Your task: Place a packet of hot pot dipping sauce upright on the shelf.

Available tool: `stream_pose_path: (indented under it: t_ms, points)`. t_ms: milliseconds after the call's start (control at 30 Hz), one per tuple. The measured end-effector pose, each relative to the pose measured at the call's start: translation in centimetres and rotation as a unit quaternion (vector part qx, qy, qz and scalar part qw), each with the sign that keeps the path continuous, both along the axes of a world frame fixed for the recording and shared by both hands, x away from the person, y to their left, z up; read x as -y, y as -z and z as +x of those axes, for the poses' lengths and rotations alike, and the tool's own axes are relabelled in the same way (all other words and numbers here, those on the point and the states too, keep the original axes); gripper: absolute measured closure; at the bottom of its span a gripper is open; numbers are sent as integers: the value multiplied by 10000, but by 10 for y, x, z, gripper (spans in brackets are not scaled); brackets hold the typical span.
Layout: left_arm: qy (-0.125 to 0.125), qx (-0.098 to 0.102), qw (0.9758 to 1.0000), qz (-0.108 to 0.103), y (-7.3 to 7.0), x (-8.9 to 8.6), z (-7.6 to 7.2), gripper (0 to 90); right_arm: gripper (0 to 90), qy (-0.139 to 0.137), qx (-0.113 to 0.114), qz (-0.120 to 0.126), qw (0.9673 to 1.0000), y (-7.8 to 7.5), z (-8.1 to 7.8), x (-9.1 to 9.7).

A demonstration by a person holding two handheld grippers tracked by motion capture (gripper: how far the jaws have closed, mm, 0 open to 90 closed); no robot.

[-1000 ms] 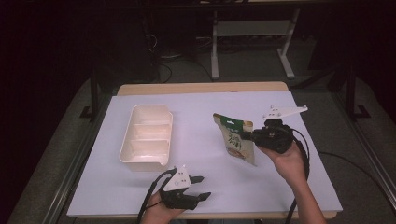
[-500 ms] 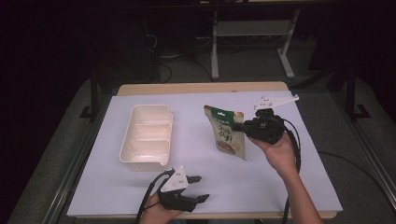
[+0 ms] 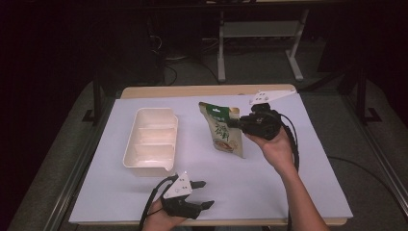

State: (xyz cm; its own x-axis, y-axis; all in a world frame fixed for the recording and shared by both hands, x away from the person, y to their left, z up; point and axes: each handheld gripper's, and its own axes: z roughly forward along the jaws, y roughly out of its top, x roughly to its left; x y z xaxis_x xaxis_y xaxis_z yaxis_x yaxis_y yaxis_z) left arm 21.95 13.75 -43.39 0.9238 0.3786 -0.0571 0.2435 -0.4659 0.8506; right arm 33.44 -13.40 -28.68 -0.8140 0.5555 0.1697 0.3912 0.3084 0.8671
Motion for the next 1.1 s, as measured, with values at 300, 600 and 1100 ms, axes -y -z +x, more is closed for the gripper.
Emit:
stream_pose_path:
  t_ms: [300,600,1100]
  points:
    - [4,-10,10000,-11,2,-3,1,325,894,-184,42,23,9998,-7,11,-24]
    - [-28,20,10000,-18,2,-5,2,321,894,-376,102,36,9992,-12,22,-45]
    - [14,40,10000,-32,4,-8,2,318,894,-580,162,84,9981,-20,36,-73]
